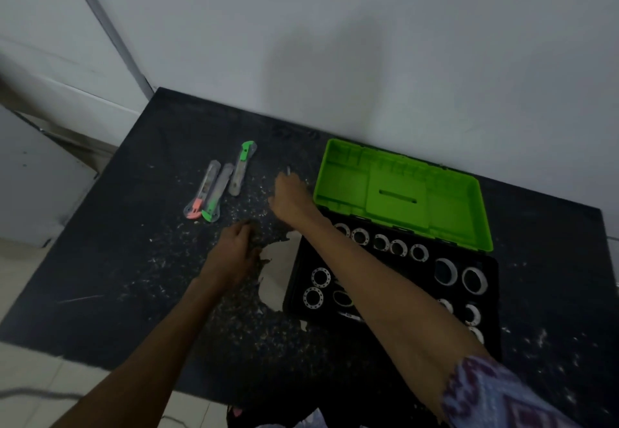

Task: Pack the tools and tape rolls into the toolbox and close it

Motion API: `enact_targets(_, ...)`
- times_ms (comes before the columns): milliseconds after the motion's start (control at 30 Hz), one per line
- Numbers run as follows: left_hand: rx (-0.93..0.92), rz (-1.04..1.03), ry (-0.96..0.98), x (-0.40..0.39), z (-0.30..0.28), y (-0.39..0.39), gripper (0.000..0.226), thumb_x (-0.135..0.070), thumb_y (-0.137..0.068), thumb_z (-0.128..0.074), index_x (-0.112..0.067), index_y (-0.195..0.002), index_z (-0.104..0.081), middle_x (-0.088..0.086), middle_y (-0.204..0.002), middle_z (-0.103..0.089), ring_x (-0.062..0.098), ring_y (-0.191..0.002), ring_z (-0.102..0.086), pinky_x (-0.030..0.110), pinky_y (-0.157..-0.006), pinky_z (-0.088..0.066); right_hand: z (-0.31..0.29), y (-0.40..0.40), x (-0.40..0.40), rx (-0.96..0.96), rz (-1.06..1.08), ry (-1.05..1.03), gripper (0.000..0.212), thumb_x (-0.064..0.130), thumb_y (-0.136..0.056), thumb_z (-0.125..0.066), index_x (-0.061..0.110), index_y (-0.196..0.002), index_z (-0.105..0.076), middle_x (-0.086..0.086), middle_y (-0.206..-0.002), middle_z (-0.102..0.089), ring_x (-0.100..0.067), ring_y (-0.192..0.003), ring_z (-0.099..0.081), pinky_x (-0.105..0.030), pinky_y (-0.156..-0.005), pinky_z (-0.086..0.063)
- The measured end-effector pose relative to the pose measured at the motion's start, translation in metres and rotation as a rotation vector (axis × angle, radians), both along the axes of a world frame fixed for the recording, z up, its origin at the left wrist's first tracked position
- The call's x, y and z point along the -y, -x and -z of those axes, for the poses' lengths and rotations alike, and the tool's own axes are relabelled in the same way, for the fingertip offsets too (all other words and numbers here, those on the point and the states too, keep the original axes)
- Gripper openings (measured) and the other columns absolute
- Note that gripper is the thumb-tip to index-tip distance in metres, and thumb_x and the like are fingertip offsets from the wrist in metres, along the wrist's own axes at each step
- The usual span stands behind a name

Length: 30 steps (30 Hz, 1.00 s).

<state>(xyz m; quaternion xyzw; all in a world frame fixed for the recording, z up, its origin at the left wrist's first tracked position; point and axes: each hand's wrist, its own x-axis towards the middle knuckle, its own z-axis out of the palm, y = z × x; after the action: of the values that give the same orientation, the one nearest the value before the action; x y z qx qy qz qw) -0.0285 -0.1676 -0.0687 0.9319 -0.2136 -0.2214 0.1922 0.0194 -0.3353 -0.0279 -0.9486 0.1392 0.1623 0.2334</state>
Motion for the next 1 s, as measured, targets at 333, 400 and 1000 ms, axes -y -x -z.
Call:
enact_targets(333, 0.070, -0.073, 0.028, 0.006, 0.010, -0.006, 0.056, -0.022, -0.090, -0.062, -0.007, -0.141, -0.044, 0.009, -0.151, -0.034, 0.029, -0.137, -0.030, 0.038, -0.111, -0.031, 0.031, -0.024, -0.006, -0.086, 0.147, 0.165, 0.038, 0.006, -0.104, -0.039, -0.010, -0.139, -0.037, -0.028, -0.141, -0.042, -0.036, -0.127, -0.048, -0.040, -0.095, -0.049)
enact_targets(400, 0.064, -0.055, 0.014, 0.006, 0.011, -0.007, 0.056, -0.021, -0.091, -0.060, -0.008, -0.142, -0.042, 0.009, -0.153, -0.031, 0.029, -0.138, -0.029, 0.038, -0.113, -0.031, 0.034, -0.021, -0.007, -0.053, 0.150, 0.181, 0.035, 0.005, -0.105, -0.035, -0.007, -0.137, -0.038, -0.027, -0.138, -0.047, -0.036, -0.127, -0.048, -0.039, -0.094, -0.049)
enact_targets(1000, -0.441, -0.382, 0.567, 0.055, -0.023, 0.079, 0.041, -0.035, -0.099, -0.047, -0.019, -0.137, -0.049, -0.004, -0.125, -0.058, 0.011, -0.112, -0.058, 0.015, -0.084, -0.045, -0.038, 0.071, 0.027, 0.236, 0.287, -0.501, 0.020, 0.024, -0.094, -0.064, 0.009, -0.108, -0.063, -0.003, -0.101, -0.067, -0.014, -0.086, -0.058, -0.030, -0.079, -0.050)
